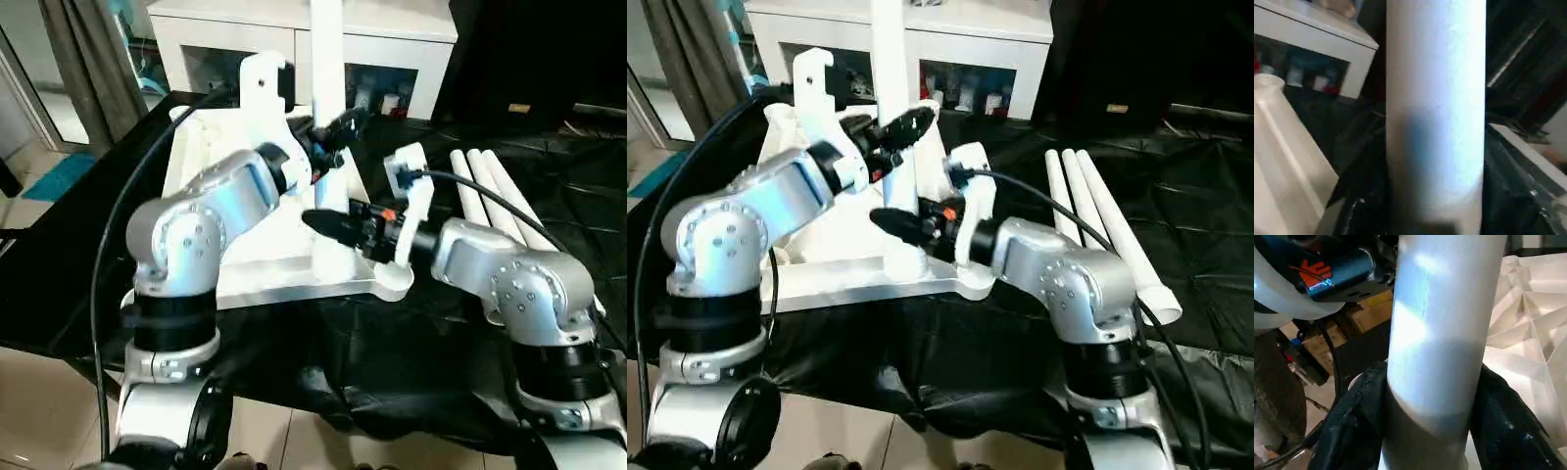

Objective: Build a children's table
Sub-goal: Pick table leg

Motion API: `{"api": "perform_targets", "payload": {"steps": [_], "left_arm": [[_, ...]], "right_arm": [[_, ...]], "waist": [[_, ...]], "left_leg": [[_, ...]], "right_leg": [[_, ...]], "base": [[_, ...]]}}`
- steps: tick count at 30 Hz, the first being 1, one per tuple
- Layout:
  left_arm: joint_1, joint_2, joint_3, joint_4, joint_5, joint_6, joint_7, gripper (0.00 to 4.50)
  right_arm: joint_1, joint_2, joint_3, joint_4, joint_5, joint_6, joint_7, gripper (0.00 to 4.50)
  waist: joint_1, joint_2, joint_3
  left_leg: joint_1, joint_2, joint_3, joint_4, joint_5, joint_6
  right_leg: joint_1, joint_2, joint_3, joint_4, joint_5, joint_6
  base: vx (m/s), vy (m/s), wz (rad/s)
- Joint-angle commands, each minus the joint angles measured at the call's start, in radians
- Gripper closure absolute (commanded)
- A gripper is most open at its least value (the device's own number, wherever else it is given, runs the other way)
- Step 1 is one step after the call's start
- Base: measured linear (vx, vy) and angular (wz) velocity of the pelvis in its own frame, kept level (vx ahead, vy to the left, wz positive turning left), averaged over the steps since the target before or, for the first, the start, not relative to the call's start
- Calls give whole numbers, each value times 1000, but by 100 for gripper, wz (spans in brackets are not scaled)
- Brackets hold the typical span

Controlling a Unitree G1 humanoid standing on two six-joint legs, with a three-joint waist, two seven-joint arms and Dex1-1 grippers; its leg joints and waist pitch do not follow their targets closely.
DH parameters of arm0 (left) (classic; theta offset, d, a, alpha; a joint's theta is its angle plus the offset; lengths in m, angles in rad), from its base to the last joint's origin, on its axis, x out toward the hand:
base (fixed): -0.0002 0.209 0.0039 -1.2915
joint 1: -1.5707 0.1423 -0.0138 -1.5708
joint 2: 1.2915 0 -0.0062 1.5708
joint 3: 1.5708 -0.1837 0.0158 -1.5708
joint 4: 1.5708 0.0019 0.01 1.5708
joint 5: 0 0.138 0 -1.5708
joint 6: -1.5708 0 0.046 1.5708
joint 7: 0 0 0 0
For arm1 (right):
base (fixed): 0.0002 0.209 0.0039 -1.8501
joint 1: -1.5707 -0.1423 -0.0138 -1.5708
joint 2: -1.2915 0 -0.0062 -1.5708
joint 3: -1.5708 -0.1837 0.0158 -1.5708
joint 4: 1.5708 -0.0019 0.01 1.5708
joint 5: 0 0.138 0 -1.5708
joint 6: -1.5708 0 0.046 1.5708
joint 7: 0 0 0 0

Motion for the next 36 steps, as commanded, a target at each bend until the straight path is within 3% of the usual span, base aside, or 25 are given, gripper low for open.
{"api": "perform_targets", "payload": {"steps": [1, 4, 7, 10, 18, 23, 24, 29, 31, 36], "left_arm": [[5, 9, -8, -49, -61, 7, -82, 186], [21, 28, -7, -55, -123, 18, -181, 150], [27, 47, -2, -52, -154, 14, -255, 148], [22, 72, 6, -51, -214, 47, -326, 148], [16, 90, -11, -21, -214, 74, -317, 212], [13, 76, 14, -8, -225, 69, -291, 251], [13, 78, 16, -8, -226, 71, -290, 260], [6, 78, 19, -8, -199, 58, -250, 265], [-9, 89, -14, -14, -106, 15, -186, 265], [-36, 101, -47, -28, 1, -5, -75, 266]], "right_arm": [[27, -22, 28, -62, 52, -23, 105, 257], [51, -45, 17, -99, 101, -32, 190, 258], [64, -64, 9, -109, 121, -35, 235, 259], [78, -87, 10, -105, 124, -50, 278, 259], [85, -103, 15, -103, 101, -78, 281, 260], [87, -99, 15, -107, 89, -96, 277, 260], [87, -98, 19, -107, 82, -103, 272, 204], [77, -86, 20, -99, 78, -111, 253, 162], [61, -76, 21, -95, 46, -126, 218, 148], [25, -51, 27, -46, -10, -110, 120, 144]], "waist": [[2, -17, -89], [1, -18, -89], [1, -16, -86], [1, -17, -84], [-3, -10, -81], [-3, -9, -84], [-4, -11, -85], [-4, -10, -84], [-4, -8, -83], [-9, -7, -79]], "left_leg": [[11, 29, -4, -60, -100, 18], [11, 29, -4, -60, -104, 25], [13, 28, -2, -59, -116, 32], [17, 28, -3, -61, -147, 17], [20, 26, -7, -64, -182, -1], [19, 29, -9, -64, -167, 1], [18, 29, -8, -63, -162, 4], [18, 29, -7, -63, -158, 8], [19, 31, -8, -65, -167, 5], [21, 28, -9, -66, -194, -15]], "right_leg": [[63, -60, 34, -62, -232, -143], [62, -59, 33, -60, -223, -158], [59, -59, 33, -65, -258, -155], [58, -59, 32, -70, -306, -146], [55, -56, 30, -79, -374, -115], [58, -56, 30, -73, -324, -135], [58, -56, 30, -71, -307, -141], [59, -56, 31, -69, -292, -152], [57, -56, 31, -72, -307, -143], [55, -56, 30, -78, -367, -107]], "base": [[0, 0, 0], [0, 0, 0], [0, 0, 0], [0, 0, 0], [0, 0, 0], [0, 0, 0], [0, 0, 0], [0, 0, 0], [0, 0, 0], [0, 0, 0]]}}
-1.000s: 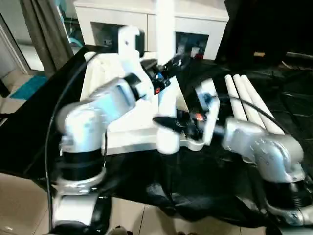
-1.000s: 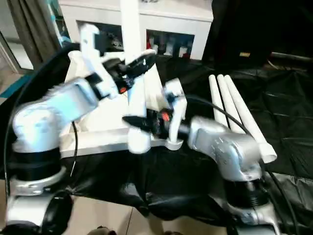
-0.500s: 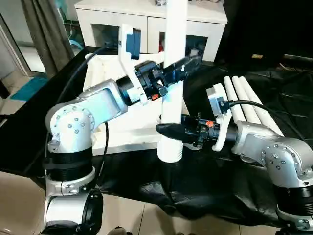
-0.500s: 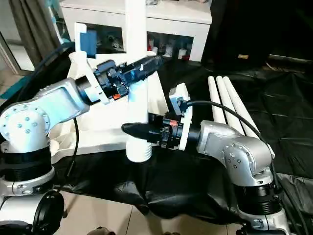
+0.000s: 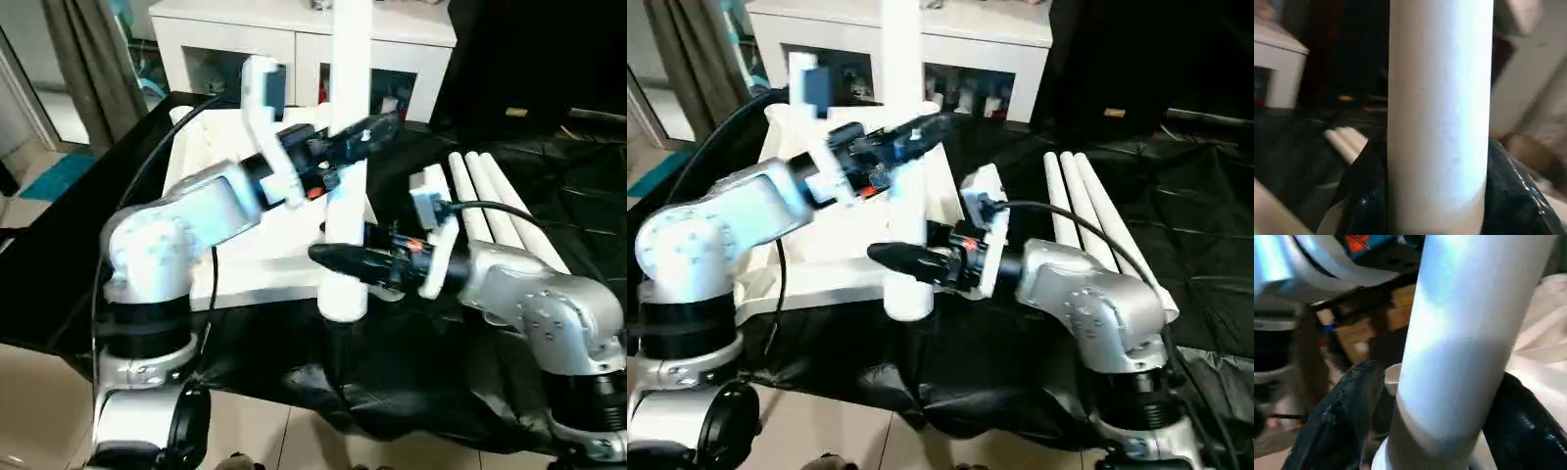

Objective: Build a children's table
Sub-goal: Pick table leg

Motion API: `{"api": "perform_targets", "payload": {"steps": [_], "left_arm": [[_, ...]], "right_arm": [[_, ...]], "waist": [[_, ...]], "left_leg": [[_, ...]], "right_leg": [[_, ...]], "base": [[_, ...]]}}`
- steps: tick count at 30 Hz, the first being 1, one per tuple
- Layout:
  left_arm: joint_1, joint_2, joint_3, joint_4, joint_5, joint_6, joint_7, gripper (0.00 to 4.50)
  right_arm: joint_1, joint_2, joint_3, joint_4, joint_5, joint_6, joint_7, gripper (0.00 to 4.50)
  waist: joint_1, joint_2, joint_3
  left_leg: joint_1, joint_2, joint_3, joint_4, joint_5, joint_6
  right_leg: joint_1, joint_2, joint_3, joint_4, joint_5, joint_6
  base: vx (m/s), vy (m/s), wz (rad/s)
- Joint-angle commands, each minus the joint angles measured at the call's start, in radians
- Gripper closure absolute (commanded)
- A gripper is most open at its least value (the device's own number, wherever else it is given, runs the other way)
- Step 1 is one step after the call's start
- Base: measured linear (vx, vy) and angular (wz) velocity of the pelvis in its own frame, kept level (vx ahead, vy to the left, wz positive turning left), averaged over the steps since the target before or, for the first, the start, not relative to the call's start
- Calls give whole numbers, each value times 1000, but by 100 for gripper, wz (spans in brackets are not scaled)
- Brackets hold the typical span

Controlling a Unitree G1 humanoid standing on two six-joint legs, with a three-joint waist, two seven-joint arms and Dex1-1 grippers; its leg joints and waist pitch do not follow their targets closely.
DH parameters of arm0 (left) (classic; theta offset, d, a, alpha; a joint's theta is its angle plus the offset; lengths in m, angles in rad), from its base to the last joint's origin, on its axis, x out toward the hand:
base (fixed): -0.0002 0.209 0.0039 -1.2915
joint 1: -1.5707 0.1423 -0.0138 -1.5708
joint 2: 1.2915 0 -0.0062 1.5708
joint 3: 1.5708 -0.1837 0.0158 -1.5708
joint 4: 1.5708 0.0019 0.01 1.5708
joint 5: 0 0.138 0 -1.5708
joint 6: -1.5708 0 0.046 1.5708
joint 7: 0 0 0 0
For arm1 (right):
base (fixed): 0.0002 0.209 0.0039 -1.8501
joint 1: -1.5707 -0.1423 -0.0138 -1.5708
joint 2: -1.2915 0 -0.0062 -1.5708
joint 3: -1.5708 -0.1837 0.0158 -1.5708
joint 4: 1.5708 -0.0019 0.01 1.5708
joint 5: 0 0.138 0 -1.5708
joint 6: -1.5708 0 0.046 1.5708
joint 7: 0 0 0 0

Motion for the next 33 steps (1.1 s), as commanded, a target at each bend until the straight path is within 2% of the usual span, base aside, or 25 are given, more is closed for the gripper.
{"api": "perform_targets", "payload": {"steps": [1, 4, 6, 7, 9, 11, 13, 20, 21, 22, 23, 24, 25, 26, 27, 28, 30, 33], "left_arm": [[-12, 9, -9, -11, 66, -18, 63, 266], [-15, 9, -27, -33, 81, -15, 84, 266], [-16, -5, -31, -50, 71, -6, 95, 266], [-18, -12, -33, -59, 65, -1, 99, 266], [-20, -18, -34, -64, 65, 1, 104, 266], [-21, -25, -30, -62, 73, -2, 115, 266], [-22, -29, -26, -59, 77, -4, 115, 266], [-24, -27, -19, -52, 73, -5, 112, 266], [-23, -24, -12, -44, 53, -1, 88, 231], [-23, -24, -12, -44, 53, -1, 88, 231], [-23, -23, -9, -42, 47, 0, 82, 196], [-23, -23, -8, -40, 48, -4, 79, 196], [-19, -14, -6, -32, 25, -5, 32, 190], [-15, -8, -8, -30, 18, -11, 7, 170], [-15, -7, -8, -29, 16, -11, 4, 170], [-16, -14, 6, -20, 5, -13, 4, 151], [-18, -22, 29, -3, -12, -20, -4, 149], [-19, -18, 44, 13, -30, -27, -26, 130]], "right_arm": [[-20, 15, 4, 7, -10, 4, -45, 144], [-35, 46, 12, 35, -28, 25, -107, 144], [-43, 84, 18, 62, -47, 37, -155, 144], [-43, 105, 19, 75, -56, 40, -177, 144], [-44, 122, 19, 86, -62, 43, -196, 177], [-44, 140, 18, 101, -63, 46, -214, 177], [-44, 144, 17, 101, -56, 51, -218, 211], [-52, 150, 4, 102, -53, 67, -231, 249], [-50, 142, 5, 93, -45, 63, -216, 253], [-50, 142, 5, 93, -45, 63, -216, 253], [-49, 140, 6, 90, -42, 62, -213, 255], [-44, 131, 8, 78, -32, 60, -192, 255], [-21, 95, 16, 19, 14, 53, -106, 255], [-8, 77, 17, -15, 42, 53, -60, 255], [-6, 74, 17, -22, 47, 54, -51, 255], [0, 65, 16, -38, 61, 56, -32, 255], [8, 53, 13, -58, 79, 60, -5, 255], [13, 40, 9, -71, 97, 67, 19, 255]], "waist": [[-6, -1, -79], [-9, 2, -83], [-9, 4, -85], [-9, 4, -86], [-9, 5, -85], [-8, 5, -85], [-6, 5, -83], [-7, 7, -82], [-6, 8, -83], [-6, 8, -83], [-6, 8, -83], [-6, 7, -84], [-4, 7, -85], [2, 8, -86], [2, 6, -86], [2, 7, -87], [0, 5, -88], [-1, 2, -85]], "left_leg": [[15, 26, -9, -66, -189, -15], [13, 25, -10, -65, -172, -18], [11, 26, -11, -65, -154, -21], [13, 28, -11, -65, -149, -21], [13, 28, -9, -65, -154, -19], [14, 28, -9, -65, -161, -17], [14, 28, -10, -67, -169, -20], [16, 26, -10, -69, -195, -33], [17, 26, -10, -69, -197, -34], [16, 26, -10, -69, -195, -35], [16, 26, -10, -69, -195, -36], [16, 27, -11, -69, -194, -36], [17, 26, -9, -68, -196, -32], [19, 28, -10, -67, -192, -27], [16, 28, -10, -68, -186, -22], [14, 28, -10, -68, -172, -19], [12, 27, -9, -65, -164, -14], [13, 24, -7, -64, -176, -8]], "right_leg": [[52, -56, 31, -79, -368, -102], [52, -55, 29, -75, -336, -110], [53, -55, 30, -68, -288, -131], [53, -55, 30, -63, -242, -152], [52, -55, 31, -63, -232, -162], [54, -56, 32, -63, -239, -161], [54, -55, 31, -66, -255, -145], [52, -55, 32, -70, -287, -124], [52, -56, 32, -71, -290, -123], [53, -55, 32, -70, -286, -122], [52, -55, 32, -70, -286, -123], [53, -55, 32, -69, -280, -125], [54, -55, 31, -71, -279, -125], [55, -56, 32, -69, -269, -123], [57, -55, 32, -70, -259, -122], [58, -56, 32, -64, -234, -132], [60, -57, 32, -64, -219, -151], [58, -57, 31, -71, -286, -144]], "base": [[0, 0, 0], [0, 0, 0], [0, 0, 0], [0, 0, 0], [0, 0, 0], [0, 0, 0], [0, 0, 0], [0, 0, 0], [0, 0, 0], [0, 0, 0], [0, 0, 0], [0, 0, 0], [0, 0, 0], [0, 0, 0], [0, 0, 0], [0, 0, 0], [0, 0, 0], [0, 0, 0]]}}
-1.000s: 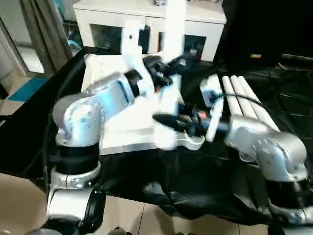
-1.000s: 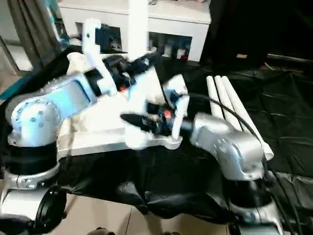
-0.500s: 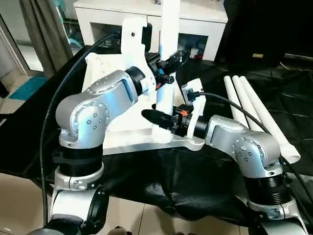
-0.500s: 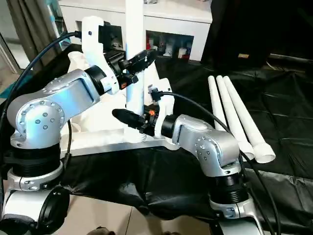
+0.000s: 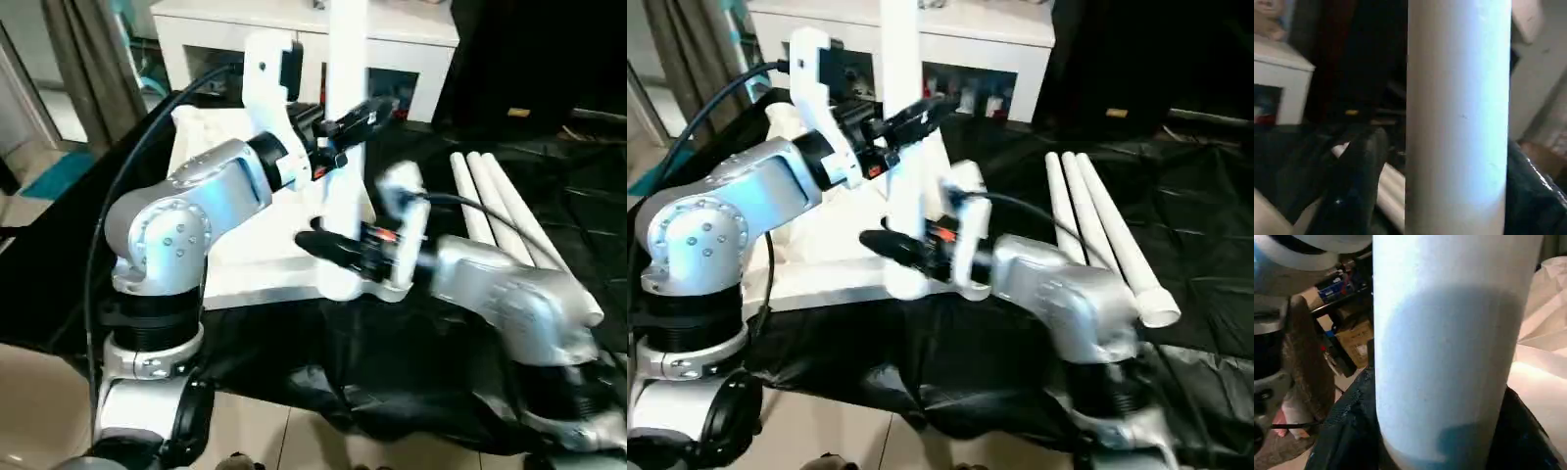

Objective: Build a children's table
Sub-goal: Pick table leg

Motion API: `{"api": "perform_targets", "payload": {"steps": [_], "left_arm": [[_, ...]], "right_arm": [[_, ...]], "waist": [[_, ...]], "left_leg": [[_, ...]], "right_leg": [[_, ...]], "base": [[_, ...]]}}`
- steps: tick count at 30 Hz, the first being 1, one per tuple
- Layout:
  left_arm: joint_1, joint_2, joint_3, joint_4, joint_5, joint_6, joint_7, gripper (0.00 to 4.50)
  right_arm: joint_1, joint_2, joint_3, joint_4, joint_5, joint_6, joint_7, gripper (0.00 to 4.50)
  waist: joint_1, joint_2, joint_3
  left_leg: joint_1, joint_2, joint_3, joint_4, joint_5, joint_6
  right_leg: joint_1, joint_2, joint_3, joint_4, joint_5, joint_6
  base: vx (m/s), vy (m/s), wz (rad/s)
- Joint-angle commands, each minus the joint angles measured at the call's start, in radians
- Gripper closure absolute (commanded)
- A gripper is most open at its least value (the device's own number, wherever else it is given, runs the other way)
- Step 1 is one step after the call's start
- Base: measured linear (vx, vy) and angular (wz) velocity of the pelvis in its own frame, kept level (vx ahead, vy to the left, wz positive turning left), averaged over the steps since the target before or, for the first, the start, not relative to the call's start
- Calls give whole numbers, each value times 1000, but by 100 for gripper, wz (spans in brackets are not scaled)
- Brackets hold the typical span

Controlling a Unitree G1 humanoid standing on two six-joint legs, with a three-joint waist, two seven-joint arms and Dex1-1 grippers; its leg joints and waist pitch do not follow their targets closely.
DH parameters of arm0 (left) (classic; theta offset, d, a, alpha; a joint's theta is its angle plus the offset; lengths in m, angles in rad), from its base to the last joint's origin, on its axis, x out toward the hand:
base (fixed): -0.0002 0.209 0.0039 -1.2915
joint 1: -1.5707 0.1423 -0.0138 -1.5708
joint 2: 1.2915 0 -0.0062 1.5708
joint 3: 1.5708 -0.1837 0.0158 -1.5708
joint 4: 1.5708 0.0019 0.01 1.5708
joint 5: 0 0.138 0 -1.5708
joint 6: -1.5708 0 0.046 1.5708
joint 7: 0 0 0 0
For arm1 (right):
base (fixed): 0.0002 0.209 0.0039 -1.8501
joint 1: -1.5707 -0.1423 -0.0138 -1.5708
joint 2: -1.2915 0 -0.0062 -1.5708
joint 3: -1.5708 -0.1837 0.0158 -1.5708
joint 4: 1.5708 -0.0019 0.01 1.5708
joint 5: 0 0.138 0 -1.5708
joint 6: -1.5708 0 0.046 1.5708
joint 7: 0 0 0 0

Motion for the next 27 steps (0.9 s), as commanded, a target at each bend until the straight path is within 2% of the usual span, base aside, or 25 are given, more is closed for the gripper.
{"api": "perform_targets", "payload": {"steps": [1, 5, 6, 9, 10, 11, 12, 13, 14, 16, 21, 22, 23, 27], "left_arm": [[-9, 8, 25, 33, -6, -4, -7, 167], [0, 9, 33, 28, -38, 7, -33, 172], [3, 7, 35, 24, -48, 13, -36, 208], [13, 8, 28, 17, -54, 12, -48, 213], [14, 5, 28, 20, -56, 8, -44, 220], [14, 5, 28, 21, -56, 8, -42, 220], [14, 6, 26, 22, -51, 4, -38, 255], [13, 6, 25, 24, -45, 0, -30, 251], [13, 8, 23, 26, -40, -3, -24, 246], [12, 27, -2, 23, -6, -22, -21, 263], [10, 40, -20, 18, 12, -26, -26, 267], [6, 40, -24, 21, 13, -24, -23, 267], [4, 40, -25, 22, 12, -22, -22, 268], [-1, 47, -35, 30, 16, -23, -22, 268]], "right_arm": [[-1, -3, 7, -71, 53, 4, 54, 255], [5, -17, -9, -78, 85, 5, 79, 255], [6, -17, -16, -82, 96, 9, 85, 255], [9, -24, -28, -91, 123, 19, 104, 255], [10, -30, -27, -92, 123, 19, 112, 255], [10, -33, -25, -91, 119, 18, 113, 255], [9, -36, -19, -88, 105, 9, 109, 255], [8, -39, -9, -81, 82, -8, 97, 255], [6, -40, -1, -71, 60, -24, 85, 220], [-5, -29, -6, -49, 66, -14, 68, 185], [-16, -26, -7, -43, 64, -13, 51, 143], [-26, -30, 0, -30, 36, -25, 38, 137], [-29, -33, 0, -24, 30, -25, 35, 130], [-40, -45, -7, -14, 43, -8, 47, 126]], "waist": [[-1, 4, -84], [1, 3, -85], [0, 3, -85], [1, 1, -86], [1, 2, -86], [2, -2, -86], [2, -2, -86], [1, -4, -86], [1, -3, -86], [1, -3, -86], [-1, -2, -85], [-1, -6, -86], [-1, -5, -86], [1, -6, -86]], "left_leg": [[16, 25, -8, -64, -181, -7], [17, 26, -8, -64, -187, -8], [16, 27, -8, -64, -187, -8], [17, 28, -9, -65, -178, -5], [17, 28, -8, -64, -175, -5], [14, 27, -8, -64, -169, -4], [14, 27, -8, -64, -166, -4], [14, 27, -7, -63, -162, -4], [14, 27, -7, -63, -161, -4], [14, 27, -8, -64, -164, -5], [15, 28, -8, -65, -162, -9], [15, 28, -7, -64, -160, -10], [15, 27, -7, -64, -160, -10], [15, 27, -6, -63, -152, -8]], "right_leg": [[56, -57, 32, -72, -306, -138], [55, -57, 31, -74, -321, -136], [55, -56, 31, -73, -317, -138], [56, -57, 30, -71, -304, -142], [55, -56, 31, -71, -297, -146], [58, -57, 31, -69, -295, -144], [58, -57, 31, -70, -295, -142], [58, -57, 32, -70, -296, -139], [57, -58, 32, -70, -300, -139], [56, -58, 32, -72, -316, -132], [54, -56, 31, -71, -318, -123], [55, -57, 32, -70, -315, -123], [54, -57, 32, -70, -314, -125], [54, -57, 32, -69, -308, -124]], "base": [[0, 0, 0], [0, 0, 0], [0, 0, 0], [0, 0, 0], [0, 0, 0], [0, 0, 0], [0, 0, 0], [0, 0, 0], [0, 0, 0], [0, 0, 0], [0, 0, 0], [0, 0, 0], [0, 0, 0], [0, 0, 0]]}}
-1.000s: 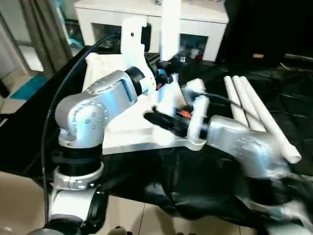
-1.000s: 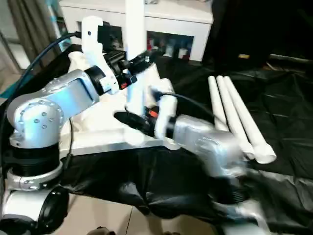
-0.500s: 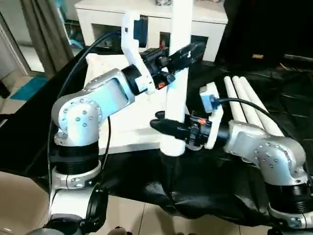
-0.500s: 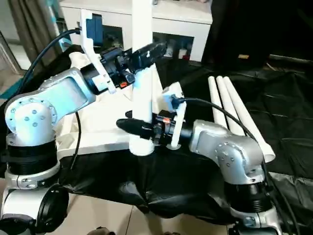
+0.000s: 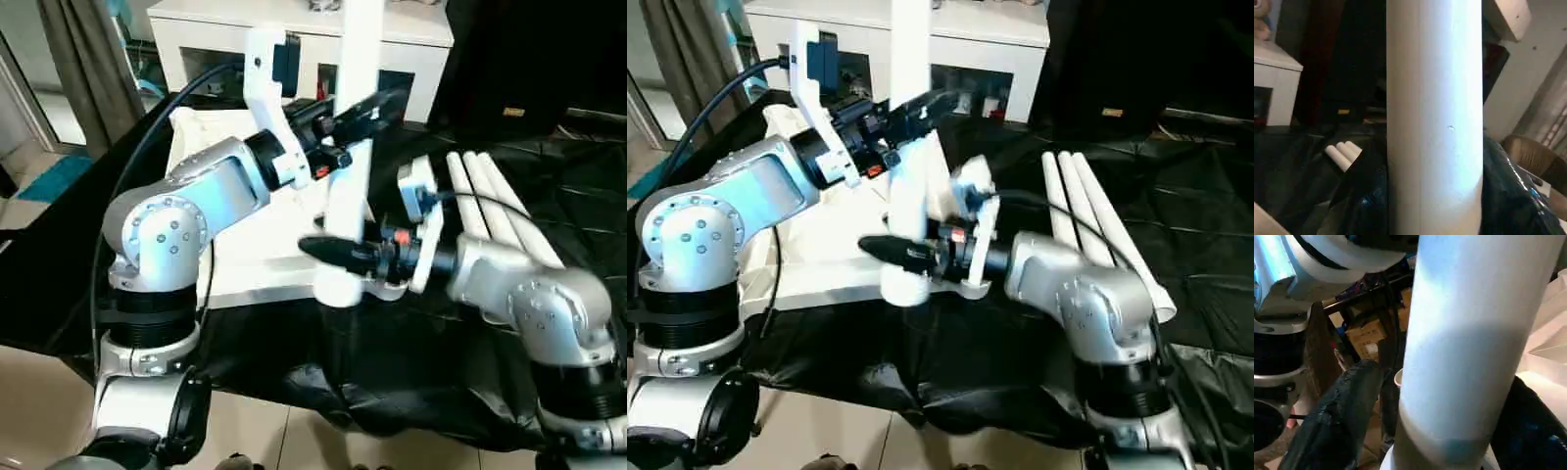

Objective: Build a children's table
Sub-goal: Pick table leg

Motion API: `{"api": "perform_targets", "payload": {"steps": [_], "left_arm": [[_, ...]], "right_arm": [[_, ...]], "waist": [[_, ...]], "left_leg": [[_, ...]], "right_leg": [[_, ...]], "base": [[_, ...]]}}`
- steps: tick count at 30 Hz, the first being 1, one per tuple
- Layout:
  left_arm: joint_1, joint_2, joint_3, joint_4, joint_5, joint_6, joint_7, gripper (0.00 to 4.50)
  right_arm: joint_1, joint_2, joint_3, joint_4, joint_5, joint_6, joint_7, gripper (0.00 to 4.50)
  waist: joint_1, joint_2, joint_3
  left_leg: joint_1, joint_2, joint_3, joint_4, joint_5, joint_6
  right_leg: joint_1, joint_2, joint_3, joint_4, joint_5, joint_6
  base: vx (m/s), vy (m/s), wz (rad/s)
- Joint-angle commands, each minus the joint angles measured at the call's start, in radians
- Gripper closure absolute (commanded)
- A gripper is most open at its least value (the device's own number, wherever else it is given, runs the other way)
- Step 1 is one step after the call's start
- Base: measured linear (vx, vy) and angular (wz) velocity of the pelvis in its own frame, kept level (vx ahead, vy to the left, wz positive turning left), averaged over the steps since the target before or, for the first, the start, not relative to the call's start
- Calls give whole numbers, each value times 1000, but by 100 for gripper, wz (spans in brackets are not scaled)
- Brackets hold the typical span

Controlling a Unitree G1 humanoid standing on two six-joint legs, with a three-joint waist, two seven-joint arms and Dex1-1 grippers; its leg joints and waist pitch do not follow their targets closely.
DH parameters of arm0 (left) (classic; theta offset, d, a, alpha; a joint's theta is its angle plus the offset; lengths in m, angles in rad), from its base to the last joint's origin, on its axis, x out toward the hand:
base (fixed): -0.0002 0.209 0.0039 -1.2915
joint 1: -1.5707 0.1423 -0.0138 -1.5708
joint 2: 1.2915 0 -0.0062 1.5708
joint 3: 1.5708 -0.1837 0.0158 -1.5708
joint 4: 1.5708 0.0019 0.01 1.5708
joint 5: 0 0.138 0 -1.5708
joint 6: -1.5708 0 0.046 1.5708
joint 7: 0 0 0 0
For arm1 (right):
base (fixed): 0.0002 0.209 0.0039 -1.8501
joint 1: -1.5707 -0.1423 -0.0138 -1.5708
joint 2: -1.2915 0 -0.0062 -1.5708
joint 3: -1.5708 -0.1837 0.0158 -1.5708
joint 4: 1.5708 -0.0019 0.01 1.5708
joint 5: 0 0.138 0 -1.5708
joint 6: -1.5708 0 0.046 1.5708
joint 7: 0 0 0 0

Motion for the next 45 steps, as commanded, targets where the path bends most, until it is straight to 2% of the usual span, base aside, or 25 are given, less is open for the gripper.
{"api": "perform_targets", "payload": {"steps": [1, 4, 10, 17, 24, 25, 27, 32, 33, 34, 42, 43, 45], "left_arm": [[-4, 12, -10, 14, 26, -7, 13, 268], [-7, 17, -20, 14, 31, -9, 4, 268], [-5, 15, -34, 1, 32, -6, -8, 268], [-9, 21, -44, 4, 36, -9, -24, 269], [-7, 29, -49, 8, 40, -9, -36, 269], [-7, 32, -50, 10, 39, -10, -39, 269], [-7, 31, -50, 11, 36, -9, -39, 269], [-11, 27, -42, 11, 28, -1, -45, 269], [-11, 27, -42, 11, 28, -1, -45, 269], [-11, 27, -40, 10, 27, 1, -46, 269], [-13, 15, -42, 1, 7, 12, -47, 269], [-14, 13, -41, 0, 6, 14, -47, 269], [-14, 8, -37, 0, -1, 19, -47, 269]], "right_arm": [[-25, -9, -10, -13, 21, 7, 14, 126], [-40, -19, -15, 1, 32, 34, 17, 126], [-63, -10, -16, 45, 36, 83, -10, 126], [-75, -25, -9, 68, 47, 134, -6, 126], [-76, -37, -14, 58, 52, 138, 7, 126], [-76, -51, -11, 50, 52, 144, 17, 126], [-75, -59, -7, 47, 48, 146, 20, 126], [-71, -74, 0, 54, 21, 132, 13, 126], [-71, -74, 0, 54, 21, 132, 13, 126], [-72, -71, -6, 56, 24, 131, 12, 126], [-65, -69, 14, 58, 19, 123, 17, 126], [-64, -68, 17, 59, 18, 122, 18, 154], [-63, -68, 20, 60, 18, 123, 22, 161]], "waist": [[-2, -5, -87], [-4, -8, -86], [-3, -7, -86], [-2, -8, -87], [-1, -7, -86], [-1, -1, -86], [-1, -5, -86], [-1, -6, -87], [-1, -6, -87], [-2, -2, -87], [-1, -3, -87], [-2, -4, -87], [-1, -4, -87]], "left_leg": [[14, 27, -7, -64, -149, -7], [15, 26, -6, -63, -150, -5], [15, 27, -6, -63, -151, -6], [13, 27, -5, -63, -138, -8], [15, 27, -5, -63, -145, -12], [16, 27, -6, -63, -149, -13], [16, 27, -5, -63, -155, -13], [14, 26, -5, -62, -143, -12], [14, 26, -5, -62, -143, -12], [15, 27, -6, -62, -147, -12], [15, 27, -5, -61, -146, -9], [15, 27, -5, -61, -148, -9], [14, 27, -6, -61, -148, -9]], "right_leg": [[55, -57, 32, -68, -298, -129], [56, -57, 32, -68, -295, -137], [55, -58, 33, -69, -316, -132], [56, -58, 33, -67, -294, -134], [57, -58, 33, -67, -295, -136], [55, -58, 33, -67, -299, -136], [56, -57, 33, -70, -304, -132], [57, -57, 33, -68, -295, -137], [57, -57, 33, -68, -295, -137], [56, -57, 32, -68, -294, -140], [58, -57, 32, -66, -276, -153], [58, -57, 32, -66, -281, -153], [59, -57, 32, -66, -283, -153]], "base": [[0, 0, 0], [0, 0, 0], [0, 0, 0], [0, 0, 0], [0, 0, 0], [0, 0, 0], [0, 0, 0], [0, 0, 0], [0, 0, 0], [0, 0, 0], [0, 0, 0], [0, 0, 0], [0, 0, 0]]}}
